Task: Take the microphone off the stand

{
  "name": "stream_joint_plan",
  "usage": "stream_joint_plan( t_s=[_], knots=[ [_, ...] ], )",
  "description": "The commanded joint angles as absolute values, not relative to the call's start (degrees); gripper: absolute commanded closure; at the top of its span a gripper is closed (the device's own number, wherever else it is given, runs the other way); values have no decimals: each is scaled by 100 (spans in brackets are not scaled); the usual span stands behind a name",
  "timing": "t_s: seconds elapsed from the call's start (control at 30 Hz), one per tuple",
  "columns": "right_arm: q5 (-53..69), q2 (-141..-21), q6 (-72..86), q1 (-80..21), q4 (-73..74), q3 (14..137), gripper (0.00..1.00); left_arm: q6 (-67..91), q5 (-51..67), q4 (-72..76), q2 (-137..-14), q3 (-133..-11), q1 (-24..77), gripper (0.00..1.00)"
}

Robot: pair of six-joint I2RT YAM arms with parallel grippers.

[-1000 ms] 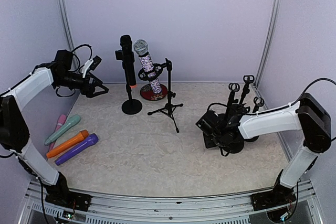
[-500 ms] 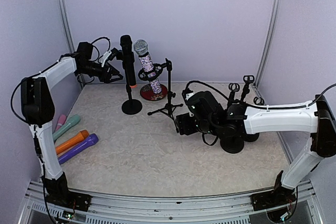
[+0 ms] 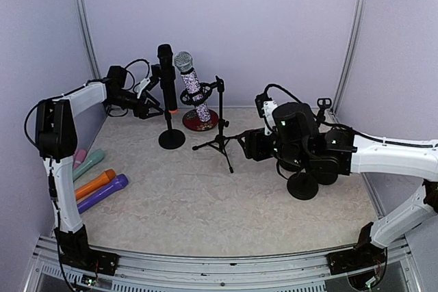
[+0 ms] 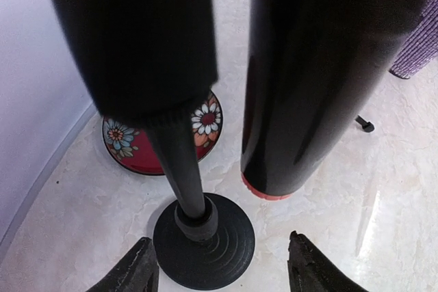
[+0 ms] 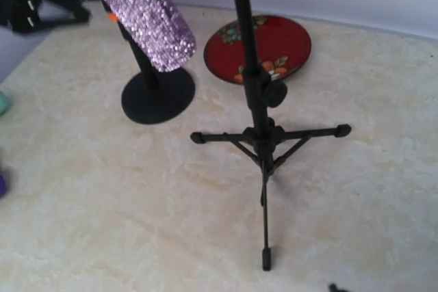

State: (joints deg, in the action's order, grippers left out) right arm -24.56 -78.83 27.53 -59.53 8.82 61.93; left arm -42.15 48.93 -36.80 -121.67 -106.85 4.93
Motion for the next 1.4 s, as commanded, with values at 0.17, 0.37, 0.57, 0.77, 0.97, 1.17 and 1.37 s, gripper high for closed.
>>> stream_joint_plan(
  t_s=[0.17, 0.37, 0.57, 0.77, 0.97, 1.17, 1.37],
  knots=[
    [-2591, -7402, 2975, -5990, 549, 5876, 36, -2334, 4881, -360, -11551, -8283, 323, 33],
    [-2656, -7417, 2938, -5986, 595, 6015, 37, -2125, 4881, 273, -11486, -7857, 289, 35],
    [-2664, -7503, 2974, -5982, 752, 6161, 38, -1301, 4602, 1594, -11505, -7533, 364, 36],
    [-2719, -7387, 3142, -5977, 857, 6095, 39, -1178, 4656, 1819, -11767, -7739, 522, 43],
    [-2823, -7295, 3253, -5986, 1037, 6107, 41, -1126, 4736, 1637, -12084, -8238, 587, 57],
    [-2919, -7168, 3320, -5977, 1048, 5983, 44, -1439, 4946, 1237, -12191, -8475, 688, 58],
    [-2945, -7219, 3237, -5977, 1122, 6069, 48, -1474, 4943, 1100, -12224, -8553, 716, 65]
  ],
)
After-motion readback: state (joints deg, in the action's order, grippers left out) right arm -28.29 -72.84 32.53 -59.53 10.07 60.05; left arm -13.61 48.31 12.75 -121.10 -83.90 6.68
